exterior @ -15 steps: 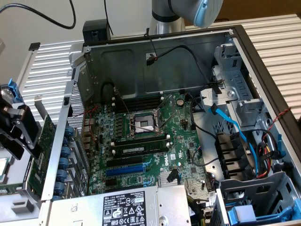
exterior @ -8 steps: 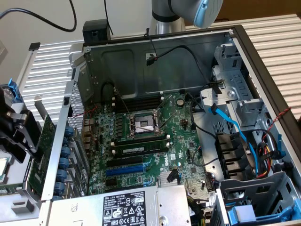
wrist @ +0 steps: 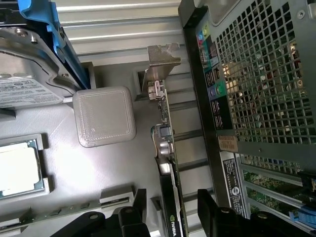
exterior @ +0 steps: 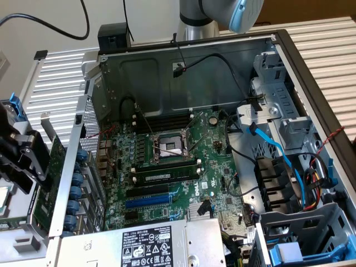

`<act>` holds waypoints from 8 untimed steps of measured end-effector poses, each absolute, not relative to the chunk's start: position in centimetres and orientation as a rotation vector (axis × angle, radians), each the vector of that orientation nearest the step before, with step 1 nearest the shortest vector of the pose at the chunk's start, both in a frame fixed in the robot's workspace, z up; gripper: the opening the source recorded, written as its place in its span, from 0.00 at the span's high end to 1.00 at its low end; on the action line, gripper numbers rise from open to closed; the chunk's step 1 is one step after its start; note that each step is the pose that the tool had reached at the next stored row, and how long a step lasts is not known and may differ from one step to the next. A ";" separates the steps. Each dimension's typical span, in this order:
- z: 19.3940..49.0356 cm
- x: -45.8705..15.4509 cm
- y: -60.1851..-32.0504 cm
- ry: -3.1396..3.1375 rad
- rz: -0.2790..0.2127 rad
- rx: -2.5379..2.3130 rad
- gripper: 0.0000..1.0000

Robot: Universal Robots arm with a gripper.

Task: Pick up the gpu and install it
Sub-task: 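Reach for the gpu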

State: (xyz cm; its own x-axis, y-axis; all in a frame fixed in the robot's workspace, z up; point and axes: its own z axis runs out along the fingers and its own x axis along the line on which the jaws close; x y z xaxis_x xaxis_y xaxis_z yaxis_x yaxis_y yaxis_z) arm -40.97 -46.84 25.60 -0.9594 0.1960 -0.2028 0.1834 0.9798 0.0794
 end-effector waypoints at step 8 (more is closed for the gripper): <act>24.2 -41.0 -46.8 2.915 0.088 0.282 0.47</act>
State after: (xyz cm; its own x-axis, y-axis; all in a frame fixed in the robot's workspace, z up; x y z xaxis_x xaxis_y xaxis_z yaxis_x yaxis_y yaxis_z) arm -40.97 -46.84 24.20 -0.9593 0.1960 -0.2034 0.1834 0.9798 0.0793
